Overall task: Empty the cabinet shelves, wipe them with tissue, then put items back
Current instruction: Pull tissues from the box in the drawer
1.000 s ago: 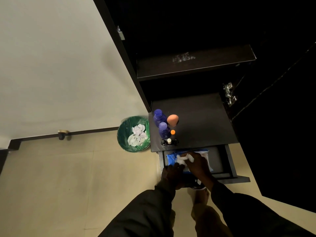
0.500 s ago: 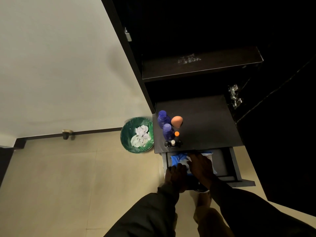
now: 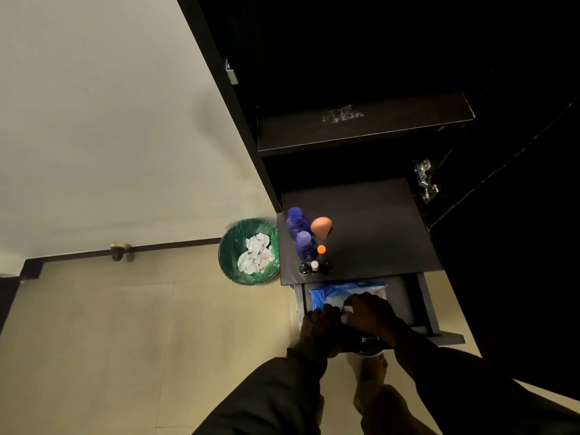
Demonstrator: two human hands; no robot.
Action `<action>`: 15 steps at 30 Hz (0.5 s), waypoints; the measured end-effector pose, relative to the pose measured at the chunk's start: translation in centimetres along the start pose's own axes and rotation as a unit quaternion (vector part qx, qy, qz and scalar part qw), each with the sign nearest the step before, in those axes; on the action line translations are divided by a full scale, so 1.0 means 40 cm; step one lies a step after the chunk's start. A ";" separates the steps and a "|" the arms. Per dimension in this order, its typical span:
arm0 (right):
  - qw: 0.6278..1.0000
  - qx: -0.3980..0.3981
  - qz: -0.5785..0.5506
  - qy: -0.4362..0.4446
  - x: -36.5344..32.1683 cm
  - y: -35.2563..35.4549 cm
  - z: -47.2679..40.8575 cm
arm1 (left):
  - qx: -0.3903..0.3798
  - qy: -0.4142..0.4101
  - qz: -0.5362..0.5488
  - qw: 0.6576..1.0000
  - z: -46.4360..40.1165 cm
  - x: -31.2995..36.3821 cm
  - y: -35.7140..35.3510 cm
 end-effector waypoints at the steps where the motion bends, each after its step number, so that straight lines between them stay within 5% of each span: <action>1: 1.000 -0.004 -0.023 -0.007 0.006 0.001 0.005 | -0.003 0.006 0.016 1.000 -0.001 -0.004 -0.003; 9: 0.972 0.145 -0.185 -0.012 0.072 0.079 0.093 | 0.069 -0.044 0.037 0.996 0.036 0.039 0.055; 15: 0.995 -0.006 -0.046 0.090 0.107 0.004 0.158 | 0.018 -0.110 -0.027 0.993 0.057 0.081 0.029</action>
Point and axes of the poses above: each hand's wrist, its own z-axis away from the middle knuckle, its own y-axis out of the back of the hand, x = y × z, the point moved 10 cm from there along -z, towards the middle knuckle, and after that the axes turned 4 degrees about -y, right-handed, at the moved point
